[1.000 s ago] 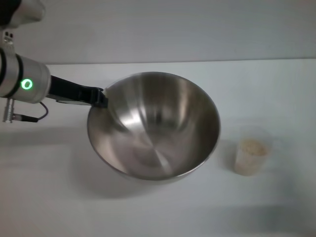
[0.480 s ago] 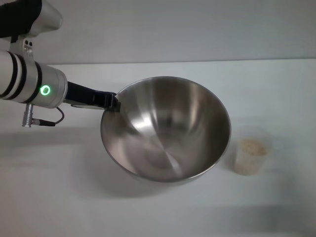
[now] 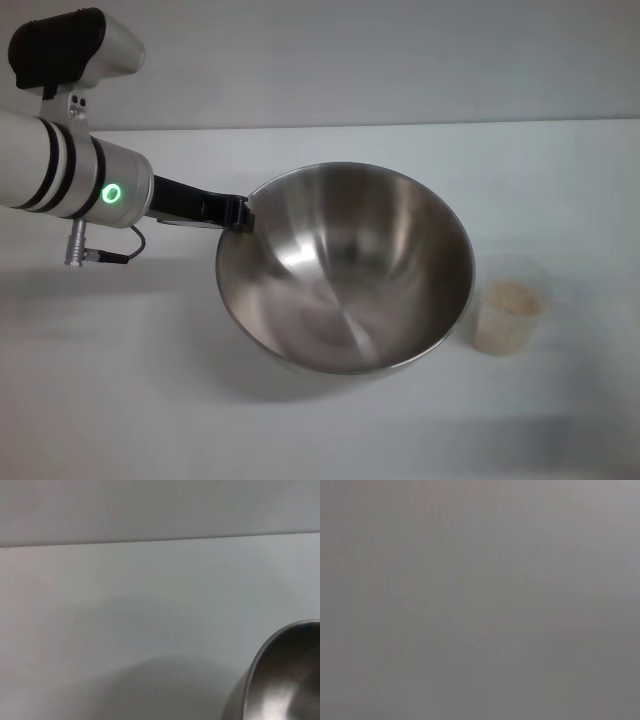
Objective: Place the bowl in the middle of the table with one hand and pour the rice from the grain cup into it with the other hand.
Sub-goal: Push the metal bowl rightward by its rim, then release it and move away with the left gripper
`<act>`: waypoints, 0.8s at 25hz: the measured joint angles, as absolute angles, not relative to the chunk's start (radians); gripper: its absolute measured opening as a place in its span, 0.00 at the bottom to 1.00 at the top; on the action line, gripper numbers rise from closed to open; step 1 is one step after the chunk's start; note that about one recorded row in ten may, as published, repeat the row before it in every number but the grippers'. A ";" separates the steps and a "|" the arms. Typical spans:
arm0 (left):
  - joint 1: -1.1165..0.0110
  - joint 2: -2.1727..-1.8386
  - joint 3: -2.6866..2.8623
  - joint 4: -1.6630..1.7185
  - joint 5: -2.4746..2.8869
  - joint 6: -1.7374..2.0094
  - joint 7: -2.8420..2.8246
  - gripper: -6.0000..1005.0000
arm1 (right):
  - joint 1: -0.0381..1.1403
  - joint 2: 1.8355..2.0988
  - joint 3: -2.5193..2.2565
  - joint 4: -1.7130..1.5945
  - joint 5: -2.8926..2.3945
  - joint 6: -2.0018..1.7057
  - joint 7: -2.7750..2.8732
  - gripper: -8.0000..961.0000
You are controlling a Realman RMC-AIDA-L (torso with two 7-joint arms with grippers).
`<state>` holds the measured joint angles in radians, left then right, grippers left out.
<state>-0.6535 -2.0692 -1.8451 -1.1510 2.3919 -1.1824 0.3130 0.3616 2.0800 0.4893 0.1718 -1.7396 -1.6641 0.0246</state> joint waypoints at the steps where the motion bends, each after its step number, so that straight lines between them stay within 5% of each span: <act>1: -0.653 -2.069 -1.843 -1.151 2.392 -1.180 0.313 0.05 | 0.361 2.080 0.489 0.172 -1.740 -1.666 0.025 0.56; 20: -0.656 -2.063 -1.825 -1.138 2.403 -1.165 0.327 0.06 | 0.353 2.082 0.485 0.174 -1.741 -1.686 0.025 0.56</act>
<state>-0.6562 -2.0632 -1.8254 -1.1382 2.4029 -1.1653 0.3267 0.3535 2.0815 0.4851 0.1739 -1.7412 -1.6861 0.0246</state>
